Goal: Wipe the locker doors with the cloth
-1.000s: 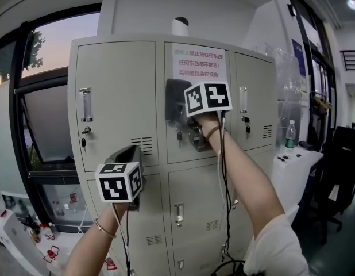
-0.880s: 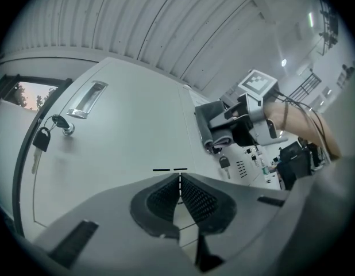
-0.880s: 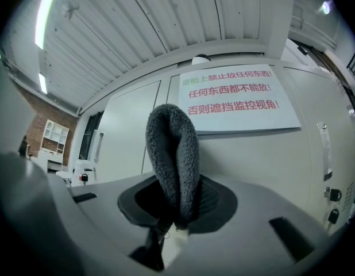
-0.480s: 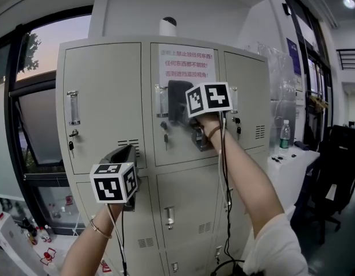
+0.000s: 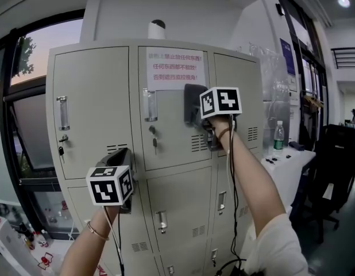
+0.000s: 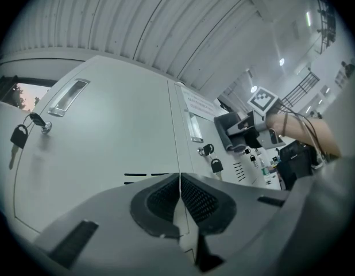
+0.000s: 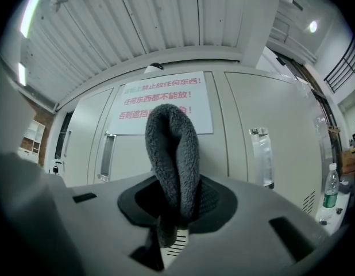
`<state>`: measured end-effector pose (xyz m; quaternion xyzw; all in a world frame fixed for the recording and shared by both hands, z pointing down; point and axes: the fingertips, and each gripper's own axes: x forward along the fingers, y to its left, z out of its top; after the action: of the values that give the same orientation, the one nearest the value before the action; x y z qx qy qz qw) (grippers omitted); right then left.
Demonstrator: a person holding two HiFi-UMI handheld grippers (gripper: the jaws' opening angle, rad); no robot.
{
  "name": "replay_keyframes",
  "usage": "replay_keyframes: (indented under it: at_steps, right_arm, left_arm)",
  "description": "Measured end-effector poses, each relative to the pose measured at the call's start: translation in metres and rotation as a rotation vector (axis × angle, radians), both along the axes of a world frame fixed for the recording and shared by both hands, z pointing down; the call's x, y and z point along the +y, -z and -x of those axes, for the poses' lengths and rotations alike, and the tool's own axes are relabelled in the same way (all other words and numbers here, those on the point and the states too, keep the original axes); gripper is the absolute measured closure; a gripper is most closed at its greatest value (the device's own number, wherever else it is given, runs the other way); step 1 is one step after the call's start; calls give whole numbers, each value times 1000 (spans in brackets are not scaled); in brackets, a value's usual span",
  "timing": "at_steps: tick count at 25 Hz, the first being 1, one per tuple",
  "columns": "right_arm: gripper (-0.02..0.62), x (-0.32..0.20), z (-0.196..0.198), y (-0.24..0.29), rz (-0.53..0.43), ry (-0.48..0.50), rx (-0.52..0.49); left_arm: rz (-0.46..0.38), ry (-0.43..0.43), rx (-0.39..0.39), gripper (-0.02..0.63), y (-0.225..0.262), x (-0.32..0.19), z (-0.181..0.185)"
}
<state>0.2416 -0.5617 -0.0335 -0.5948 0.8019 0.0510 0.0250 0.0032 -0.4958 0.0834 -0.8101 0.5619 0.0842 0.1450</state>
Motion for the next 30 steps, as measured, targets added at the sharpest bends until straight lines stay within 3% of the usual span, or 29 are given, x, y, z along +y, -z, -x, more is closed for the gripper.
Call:
replay_keyframes:
  at_steps: [10,18,23,30]
  right_arm:
    - [517,-11,-66,-2,-8,-158,-8]
    - [517,-7,-82,-7,-3,-160,-104]
    - [517,28,-22,4,-67,9,-148]
    - [517,78,136,8,-106,299,-86]
  left_arm:
    - [-6,-16,-16,595,3,2,-11]
    - [6,-21,-13,595,-2,9,2]
    - [9,-5,-6,595,-5,16,26]
    - [25,56,9,595,-20,39,88]
